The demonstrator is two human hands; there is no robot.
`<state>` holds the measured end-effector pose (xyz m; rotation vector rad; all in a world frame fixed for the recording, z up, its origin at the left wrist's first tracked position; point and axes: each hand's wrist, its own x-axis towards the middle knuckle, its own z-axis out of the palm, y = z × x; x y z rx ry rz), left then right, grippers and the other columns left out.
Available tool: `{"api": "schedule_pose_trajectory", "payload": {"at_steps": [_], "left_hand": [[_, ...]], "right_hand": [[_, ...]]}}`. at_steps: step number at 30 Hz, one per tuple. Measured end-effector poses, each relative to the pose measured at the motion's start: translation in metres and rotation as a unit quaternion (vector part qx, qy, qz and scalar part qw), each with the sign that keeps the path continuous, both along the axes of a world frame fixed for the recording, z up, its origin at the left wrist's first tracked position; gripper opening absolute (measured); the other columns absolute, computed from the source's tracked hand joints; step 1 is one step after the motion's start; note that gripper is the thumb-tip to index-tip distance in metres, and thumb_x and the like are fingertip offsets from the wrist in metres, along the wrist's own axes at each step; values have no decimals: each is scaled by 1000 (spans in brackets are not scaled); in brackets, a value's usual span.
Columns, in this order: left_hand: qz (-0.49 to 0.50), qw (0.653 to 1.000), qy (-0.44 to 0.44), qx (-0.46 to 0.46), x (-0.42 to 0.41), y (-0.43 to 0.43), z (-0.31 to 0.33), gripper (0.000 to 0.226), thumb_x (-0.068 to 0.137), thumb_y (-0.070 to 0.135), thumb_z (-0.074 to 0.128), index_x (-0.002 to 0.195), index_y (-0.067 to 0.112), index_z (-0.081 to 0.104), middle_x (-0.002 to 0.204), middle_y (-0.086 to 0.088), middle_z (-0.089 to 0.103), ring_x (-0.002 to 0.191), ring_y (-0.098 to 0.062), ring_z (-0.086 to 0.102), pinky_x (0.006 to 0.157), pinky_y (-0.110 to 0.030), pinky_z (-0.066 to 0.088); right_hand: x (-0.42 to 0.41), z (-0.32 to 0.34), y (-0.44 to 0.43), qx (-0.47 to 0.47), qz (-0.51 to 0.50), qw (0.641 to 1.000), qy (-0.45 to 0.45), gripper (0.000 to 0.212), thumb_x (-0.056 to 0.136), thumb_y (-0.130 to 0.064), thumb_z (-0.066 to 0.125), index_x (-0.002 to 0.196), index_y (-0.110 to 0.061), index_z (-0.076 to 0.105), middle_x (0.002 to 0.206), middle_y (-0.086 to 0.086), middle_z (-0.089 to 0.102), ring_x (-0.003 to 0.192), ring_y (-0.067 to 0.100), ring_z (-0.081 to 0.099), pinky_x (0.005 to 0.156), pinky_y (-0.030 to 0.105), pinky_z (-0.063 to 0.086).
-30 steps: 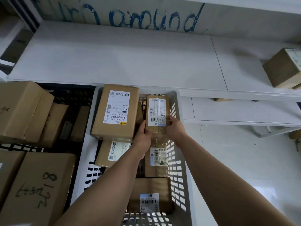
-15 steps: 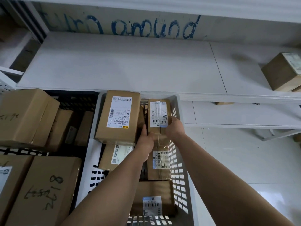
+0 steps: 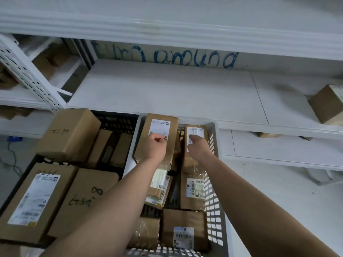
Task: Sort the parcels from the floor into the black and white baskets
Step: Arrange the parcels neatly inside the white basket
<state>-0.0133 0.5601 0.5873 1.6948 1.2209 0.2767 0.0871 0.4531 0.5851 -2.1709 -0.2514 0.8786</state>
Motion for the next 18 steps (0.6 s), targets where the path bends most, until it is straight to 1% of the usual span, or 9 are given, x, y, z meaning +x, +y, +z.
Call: {"api": "schedule_pose_trajectory", "payload": {"at_steps": [2, 4, 7, 9, 11, 12, 14, 16, 18], "left_hand": [[24, 998, 29, 46, -9, 17, -2, 28, 96, 13, 50, 120, 17, 62, 120, 1, 63, 109, -24, 61, 81, -34, 54], [18, 996, 73, 42, -17, 29, -7, 39, 96, 8, 48, 135, 12, 51, 133, -5, 56, 122, -29, 54, 93, -37, 50], [-10, 994, 110, -11, -21, 41, -16, 54, 98, 10, 44, 150, 16, 32, 149, -6, 42, 133, -28, 44, 106, -39, 42], [-7, 995, 99, -28, -22, 46, -19, 57, 97, 11, 45, 151, 19, 30, 150, -4, 41, 133, -26, 44, 107, -39, 42], [19, 996, 74, -51, -25, 47, -17, 55, 95, 13, 48, 148, 20, 36, 148, -2, 44, 130, -25, 47, 103, -34, 43], [32, 996, 60, -58, -28, 47, -15, 52, 95, 14, 50, 146, 19, 40, 145, -1, 47, 126, -24, 51, 97, -31, 45], [51, 996, 27, -65, -34, 43, -9, 44, 97, 17, 50, 141, 18, 48, 137, 1, 54, 114, -21, 57, 84, -25, 46], [57, 996, -3, -68, -41, 34, -1, 38, 98, 18, 51, 136, 16, 53, 129, -1, 59, 92, -15, 58, 69, -21, 43], [57, 996, -19, -71, -48, 23, 6, 34, 99, 17, 51, 132, 15, 57, 121, -1, 61, 80, -11, 54, 64, -21, 40]], "right_hand": [[-7, -2, 9, 17, 11, 1000, 20, 47, 95, 3, 38, 137, -13, 53, 109, 0, 63, 80, 16, 58, 48, 15, 42], [-12, -4, 16, 28, 15, 999, 43, 40, 96, 3, 39, 127, -11, 59, 88, -6, 57, 70, 9, 52, 50, 15, 41], [-19, -10, 24, 54, 10, 993, 109, 33, 94, 4, 40, 107, -14, 64, 82, -2, 63, 69, 8, 57, 48, 12, 45], [-25, -15, 27, 81, -9, 987, 141, 32, 92, 5, 43, 97, -17, 66, 97, 6, 72, 84, 18, 68, 69, 24, 57], [-27, -20, 26, 99, -35, 981, 163, 30, 90, 4, 47, 89, -17, 69, 105, 15, 73, 103, 34, 67, 91, 47, 55], [-28, -20, 24, 100, -44, 979, 170, 27, 90, 3, 49, 87, -16, 69, 105, 17, 72, 107, 38, 65, 95, 51, 52], [-32, -14, 15, 106, -58, 977, 177, 20, 89, 4, 53, 85, -10, 68, 98, 13, 72, 97, 32, 69, 94, 47, 54], [-35, -8, 4, 108, -72, 977, 171, 16, 88, 4, 58, 80, -8, 66, 87, 10, 70, 80, 23, 66, 83, 38, 59], [-38, -2, -9, 107, -92, 977, 161, 16, 85, 6, 64, 82, -9, 66, 91, 11, 70, 83, 23, 66, 81, 36, 59]]}}
